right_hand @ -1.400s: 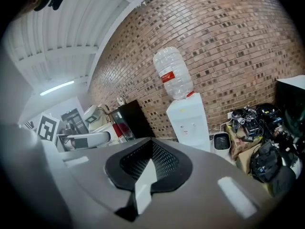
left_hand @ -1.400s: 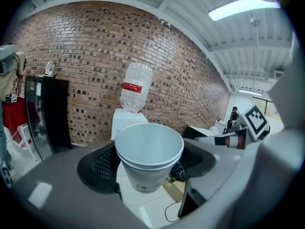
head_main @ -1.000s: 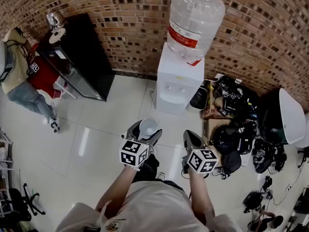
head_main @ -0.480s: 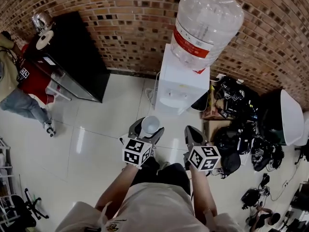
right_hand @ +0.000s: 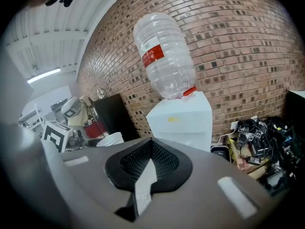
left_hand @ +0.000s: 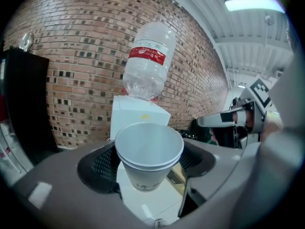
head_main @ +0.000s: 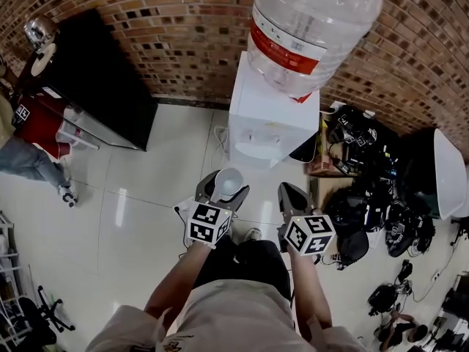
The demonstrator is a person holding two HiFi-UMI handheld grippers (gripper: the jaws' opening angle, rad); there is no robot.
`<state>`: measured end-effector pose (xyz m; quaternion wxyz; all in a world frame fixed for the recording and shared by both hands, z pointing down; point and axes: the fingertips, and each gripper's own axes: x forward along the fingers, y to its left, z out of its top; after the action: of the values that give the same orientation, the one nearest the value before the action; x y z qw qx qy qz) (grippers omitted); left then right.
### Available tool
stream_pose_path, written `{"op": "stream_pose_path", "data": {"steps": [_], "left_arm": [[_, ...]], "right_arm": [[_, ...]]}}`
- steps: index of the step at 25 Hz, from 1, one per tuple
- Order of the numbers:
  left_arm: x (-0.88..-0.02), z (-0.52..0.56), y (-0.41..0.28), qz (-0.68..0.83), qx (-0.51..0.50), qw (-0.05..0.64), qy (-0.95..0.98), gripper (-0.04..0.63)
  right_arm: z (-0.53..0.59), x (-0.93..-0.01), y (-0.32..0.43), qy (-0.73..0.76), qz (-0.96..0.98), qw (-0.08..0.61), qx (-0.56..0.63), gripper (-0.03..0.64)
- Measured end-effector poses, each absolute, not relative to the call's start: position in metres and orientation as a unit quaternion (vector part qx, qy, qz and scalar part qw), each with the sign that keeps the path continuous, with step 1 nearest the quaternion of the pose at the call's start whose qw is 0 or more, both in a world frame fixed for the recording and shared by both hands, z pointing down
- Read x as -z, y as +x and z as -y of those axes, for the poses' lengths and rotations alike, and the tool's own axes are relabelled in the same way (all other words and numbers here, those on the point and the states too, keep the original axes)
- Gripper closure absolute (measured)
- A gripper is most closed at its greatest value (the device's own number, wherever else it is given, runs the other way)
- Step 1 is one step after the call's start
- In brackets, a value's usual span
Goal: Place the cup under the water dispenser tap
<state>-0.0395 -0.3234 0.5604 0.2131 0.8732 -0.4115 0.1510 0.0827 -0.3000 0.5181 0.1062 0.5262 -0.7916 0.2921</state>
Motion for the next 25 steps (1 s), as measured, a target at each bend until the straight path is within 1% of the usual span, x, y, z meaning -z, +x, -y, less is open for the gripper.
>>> {"op": "stream_pose_path", "data": {"steps": [6, 16, 25], "left_arm": [[-0.629, 0.352, -0.025, 0.416, -0.159, 0.197, 0.873, 0.219], [-0.782, 0.421, 0.005, 0.406, -0.182, 0.145, 0.884, 0.219], [-0.862, 0.481, 0.031, 0.409, -0.165, 0.104, 0.891, 0.219]], "right_arm": [[0.325, -0.576, 0.086, 0.513, 0.803, 0.107, -0.284, 0.617], [0.363, -0.719, 0.093, 0.520, 0.800, 0.106, -0.280, 0.617], [0.406, -0.806, 0.103, 0.540, 0.800, 0.091, -0.247, 0.617]]}}
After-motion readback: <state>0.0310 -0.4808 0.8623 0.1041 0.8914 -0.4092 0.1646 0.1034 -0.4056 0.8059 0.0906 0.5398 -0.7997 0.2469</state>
